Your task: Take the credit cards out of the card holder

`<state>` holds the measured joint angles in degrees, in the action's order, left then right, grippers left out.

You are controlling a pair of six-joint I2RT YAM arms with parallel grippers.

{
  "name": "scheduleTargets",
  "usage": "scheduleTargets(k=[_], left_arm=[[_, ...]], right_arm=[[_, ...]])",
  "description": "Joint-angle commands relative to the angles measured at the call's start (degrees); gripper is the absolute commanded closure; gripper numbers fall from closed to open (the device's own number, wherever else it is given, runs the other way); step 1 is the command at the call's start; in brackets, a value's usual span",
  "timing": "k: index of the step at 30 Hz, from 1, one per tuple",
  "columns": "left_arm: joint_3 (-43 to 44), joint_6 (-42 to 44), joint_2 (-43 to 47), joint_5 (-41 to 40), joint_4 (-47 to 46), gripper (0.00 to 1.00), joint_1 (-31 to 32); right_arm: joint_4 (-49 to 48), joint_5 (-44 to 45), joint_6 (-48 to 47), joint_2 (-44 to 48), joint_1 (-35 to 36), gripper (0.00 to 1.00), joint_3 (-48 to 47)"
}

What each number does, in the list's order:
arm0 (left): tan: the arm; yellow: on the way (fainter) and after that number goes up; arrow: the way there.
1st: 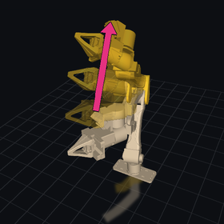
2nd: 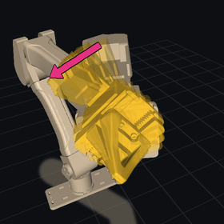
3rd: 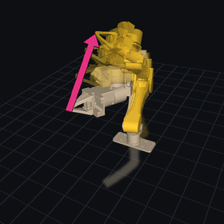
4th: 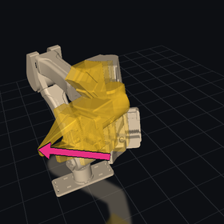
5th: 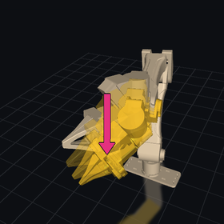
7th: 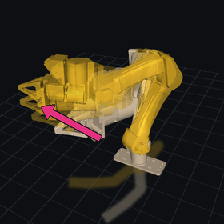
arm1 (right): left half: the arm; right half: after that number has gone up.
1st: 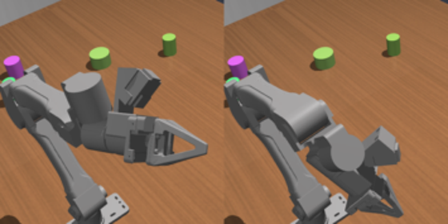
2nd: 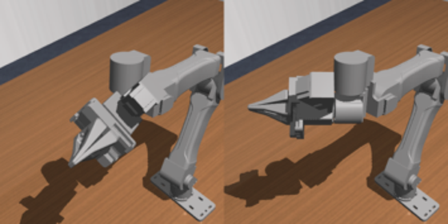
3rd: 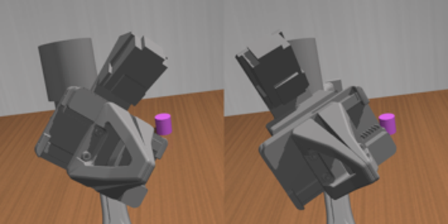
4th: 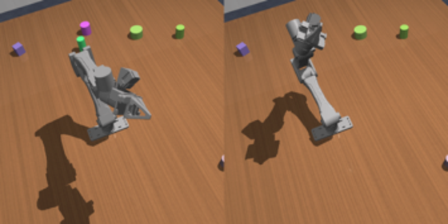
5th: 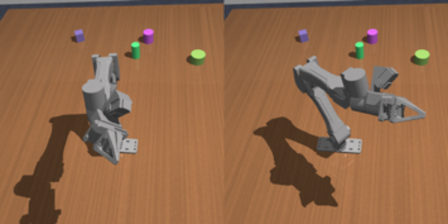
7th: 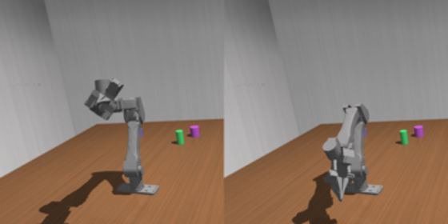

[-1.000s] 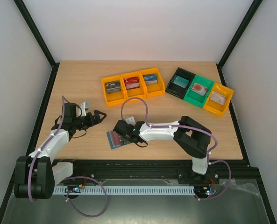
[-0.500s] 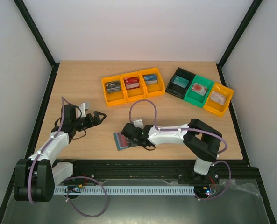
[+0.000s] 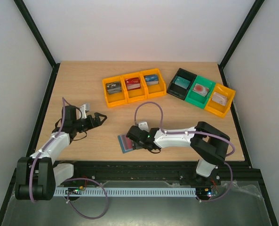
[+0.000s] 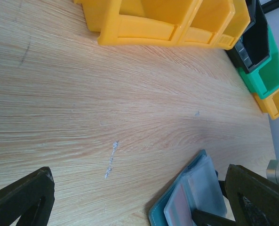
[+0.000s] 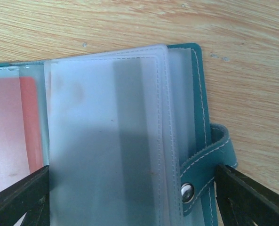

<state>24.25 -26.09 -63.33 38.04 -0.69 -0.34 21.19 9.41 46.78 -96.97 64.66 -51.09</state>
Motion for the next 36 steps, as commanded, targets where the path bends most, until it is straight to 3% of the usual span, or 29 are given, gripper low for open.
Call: scheduleTargets(k=[1,7,20,36], left_arm=[[-0.6,0.3,-1.0,2.9,-1.0,0.01,0.7],[-0.4,-1.3,-3.2,5.5,-1.6,0.01,3.9],[4.0,-5.0,-16.9,7.0,-4.9,0.01,16.4],[7.3,-4.2,-19.5,8.1,-5.0,0.0,18.3]], right_arm=[[0.1,0.8,0.1,1.5,-1.0,0.13,1.9],[0.4,1.2,-0.9,1.0,-3.4,0.16,1.0],[-5.7,-3.0,-0.1,1.5,-7.6,0.41,3.4],[-8.1,-4.5,-0.8,3.3,-9.6,0.48,3.7]])
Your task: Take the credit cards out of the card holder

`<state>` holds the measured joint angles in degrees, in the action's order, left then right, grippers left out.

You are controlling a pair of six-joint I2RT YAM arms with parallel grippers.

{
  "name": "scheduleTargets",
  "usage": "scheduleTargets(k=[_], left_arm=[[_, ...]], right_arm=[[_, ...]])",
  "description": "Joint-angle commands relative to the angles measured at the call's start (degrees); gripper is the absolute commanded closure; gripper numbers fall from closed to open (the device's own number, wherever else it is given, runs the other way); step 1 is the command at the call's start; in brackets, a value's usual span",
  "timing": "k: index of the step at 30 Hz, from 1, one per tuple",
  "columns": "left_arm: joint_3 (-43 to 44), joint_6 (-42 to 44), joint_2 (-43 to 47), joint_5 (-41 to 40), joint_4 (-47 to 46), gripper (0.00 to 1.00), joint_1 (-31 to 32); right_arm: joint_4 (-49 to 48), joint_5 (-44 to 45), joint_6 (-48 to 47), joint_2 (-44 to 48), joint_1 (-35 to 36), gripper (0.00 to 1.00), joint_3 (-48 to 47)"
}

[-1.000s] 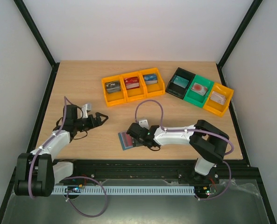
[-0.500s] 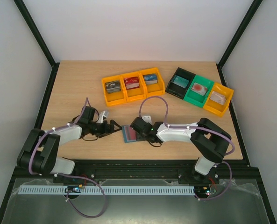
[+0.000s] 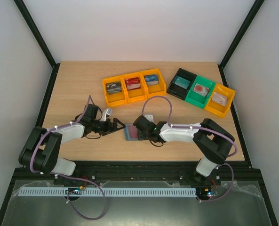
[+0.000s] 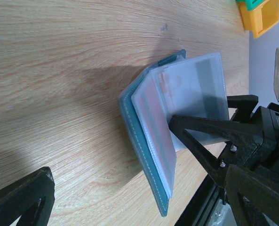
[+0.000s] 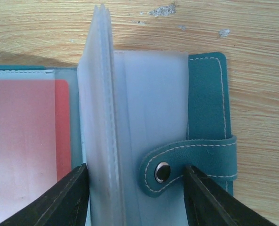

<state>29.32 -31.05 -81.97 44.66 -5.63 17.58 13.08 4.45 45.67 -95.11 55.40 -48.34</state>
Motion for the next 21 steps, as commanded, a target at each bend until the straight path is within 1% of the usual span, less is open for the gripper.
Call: scheduleTargets(k=[1,6,12,17,21], left_arm=[[2.8,1.2,-1.1,1.5,0.5,0.01,0.3],[4.0,1.5,-2.3,2.8,0.7,0.0,0.3],[2.9,0.5,-2.1,5.1,-1.2,0.0,0.4],[3.4,0.5,-1.9,5.7,-1.2,0.0,0.4],[3.2,1.3,-1.3,5.9,-1.0,0.01,0.4]], right_arm=[[-0.2,0.6,0.3,1.8,-0.4,0.48,1.0],[-1.2,0.2,-0.2,3.0,-0.5,0.49,0.9],[-1.8,-0.2,-1.5,3.8,-0.5,0.49,1.7],[-2.8,-1.0,-1.7,4.4,-0.5,0.55,2.1],[-2.7,-1.3,-1.6,4.4,-0.6,0.57,2.2]])
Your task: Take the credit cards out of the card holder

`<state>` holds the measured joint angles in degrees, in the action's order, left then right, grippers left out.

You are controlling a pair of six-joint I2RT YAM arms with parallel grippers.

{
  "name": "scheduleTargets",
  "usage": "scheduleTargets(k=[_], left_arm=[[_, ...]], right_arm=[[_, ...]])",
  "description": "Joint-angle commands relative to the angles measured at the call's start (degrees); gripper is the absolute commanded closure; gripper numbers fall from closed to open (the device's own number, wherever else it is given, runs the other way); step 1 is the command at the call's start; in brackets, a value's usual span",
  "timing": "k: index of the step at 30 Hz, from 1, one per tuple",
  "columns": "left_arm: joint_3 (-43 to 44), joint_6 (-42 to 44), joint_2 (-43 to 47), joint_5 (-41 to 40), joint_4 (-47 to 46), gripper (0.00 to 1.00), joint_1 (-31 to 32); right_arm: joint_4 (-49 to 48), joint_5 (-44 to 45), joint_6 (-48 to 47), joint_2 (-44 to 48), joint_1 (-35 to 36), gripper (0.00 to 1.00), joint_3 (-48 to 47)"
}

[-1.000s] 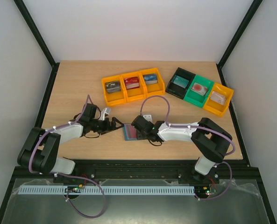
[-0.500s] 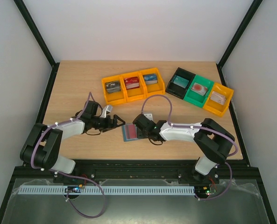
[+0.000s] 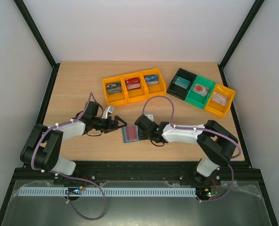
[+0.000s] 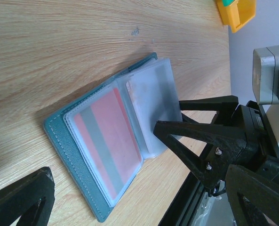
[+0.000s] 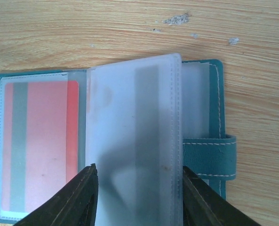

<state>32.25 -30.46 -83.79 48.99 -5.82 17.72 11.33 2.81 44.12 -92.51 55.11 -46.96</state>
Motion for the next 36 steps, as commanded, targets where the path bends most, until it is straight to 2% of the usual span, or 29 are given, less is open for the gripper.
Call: scheduleTargets(k=[1,8,16,21,26,36], left_arm=[[0.2,1.1,0.8,1.4,-0.8,0.0,0.2],[-1.5,1.3,1.3,0.1,-1.4,0.01,0.3],[-1.7,0.9,1.2,-0.8,-1.5,0.0,0.2],[-1.6,0.9,1.3,-0.7,-1.5,0.01,0.2],[-1.4,1.1,1.8,-0.6,-1.3,0.01,0.2],[2.5,4.5,3.7,-0.3,3.5,0.01,-0.8]], right_arm=[[-1.2,0.1,0.0,2.0,-0.4,0.57,1.1],[-2.5,-1.0,-0.1,2.2,-0.5,0.57,1.6],[-3.1,-1.8,0.4,1.4,-1.4,0.63,1.9],[-2.2,-1.9,0.5,1.4,-1.5,0.73,1.6],[-2.0,-3.2,0.5,1.4,-1.5,0.96,0.8],[-8.0,-9.2,0.9,9.3,-3.6,0.98,3.7]])
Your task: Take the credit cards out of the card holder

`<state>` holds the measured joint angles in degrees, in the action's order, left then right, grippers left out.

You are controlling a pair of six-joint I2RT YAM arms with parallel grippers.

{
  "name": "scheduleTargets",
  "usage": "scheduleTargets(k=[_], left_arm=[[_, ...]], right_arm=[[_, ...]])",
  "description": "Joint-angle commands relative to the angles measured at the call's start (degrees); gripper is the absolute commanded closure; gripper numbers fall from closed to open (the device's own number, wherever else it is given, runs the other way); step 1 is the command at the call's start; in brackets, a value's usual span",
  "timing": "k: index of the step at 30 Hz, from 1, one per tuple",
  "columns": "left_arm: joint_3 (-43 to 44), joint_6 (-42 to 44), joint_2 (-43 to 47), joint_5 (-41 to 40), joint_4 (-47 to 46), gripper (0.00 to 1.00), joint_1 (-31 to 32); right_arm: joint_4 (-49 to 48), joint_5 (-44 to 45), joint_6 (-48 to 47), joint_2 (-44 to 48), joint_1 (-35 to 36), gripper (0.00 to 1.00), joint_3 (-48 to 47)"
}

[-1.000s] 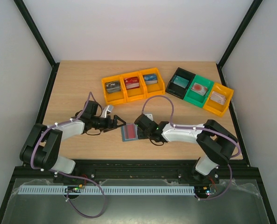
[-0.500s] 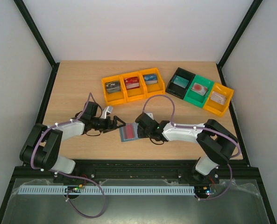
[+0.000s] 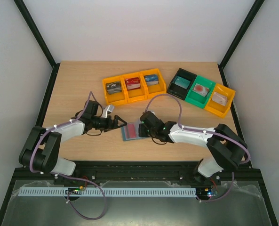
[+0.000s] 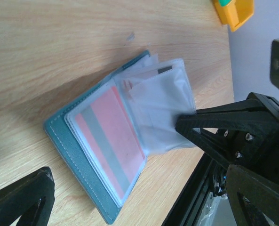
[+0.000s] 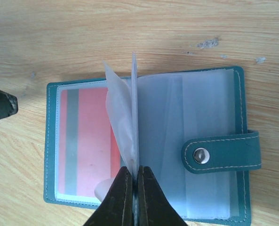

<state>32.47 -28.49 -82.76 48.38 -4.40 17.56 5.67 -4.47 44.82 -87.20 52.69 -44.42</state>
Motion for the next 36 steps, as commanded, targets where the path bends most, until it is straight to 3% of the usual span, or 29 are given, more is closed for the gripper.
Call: scheduleTargets(k=[1,13,15,19,21,24,27,32,36], left_arm=[[2.1,2.6,2.8,0.4,2.0,0.0,-0.8],[0.6,-0.3,3.6,6.1,-1.8,0.01,-1.3],[0.2,-0.8,3.8,7.5,-2.9,0.08,-1.0],[0.0,-1.2,4.0,8.5,-3.4,0.35,-0.6],[-0.1,-1.3,3.9,8.5,-3.6,0.43,-0.3],[-0.5,-1.0,3.3,8.2,-3.7,0.43,0.8],[-0.6,-0.6,2.6,7.5,-3.5,0.36,2.1],[-0.3,0.8,1.8,5.2,-2.3,0.33,2.8],[-0.4,1.9,1.6,3.5,-1.5,0.34,2.8]], right_arm=[[-2.5,-2.2,0.1,4.8,-1.5,0.98,1.3],[-9.3,-8.4,-1.7,12.1,-2.1,0.98,3.4],[-10.2,-9.6,-1.8,12.1,-2.1,0.98,3.7],[-12.2,-11.0,-1.8,12.3,-2.1,0.98,4.6],[-13.7,-12.0,-1.6,12.2,-2.1,0.98,5.2],[-16.0,-14.6,-1.2,11.1,-2.1,0.98,5.5],[-17.3,-17.2,-1.0,9.4,-2.1,0.98,4.9],[-18.3,-21.1,-1.0,6.4,-2.1,0.98,3.8],[-19.0,-22.7,-1.1,5.6,-2.1,0.98,3.7]])
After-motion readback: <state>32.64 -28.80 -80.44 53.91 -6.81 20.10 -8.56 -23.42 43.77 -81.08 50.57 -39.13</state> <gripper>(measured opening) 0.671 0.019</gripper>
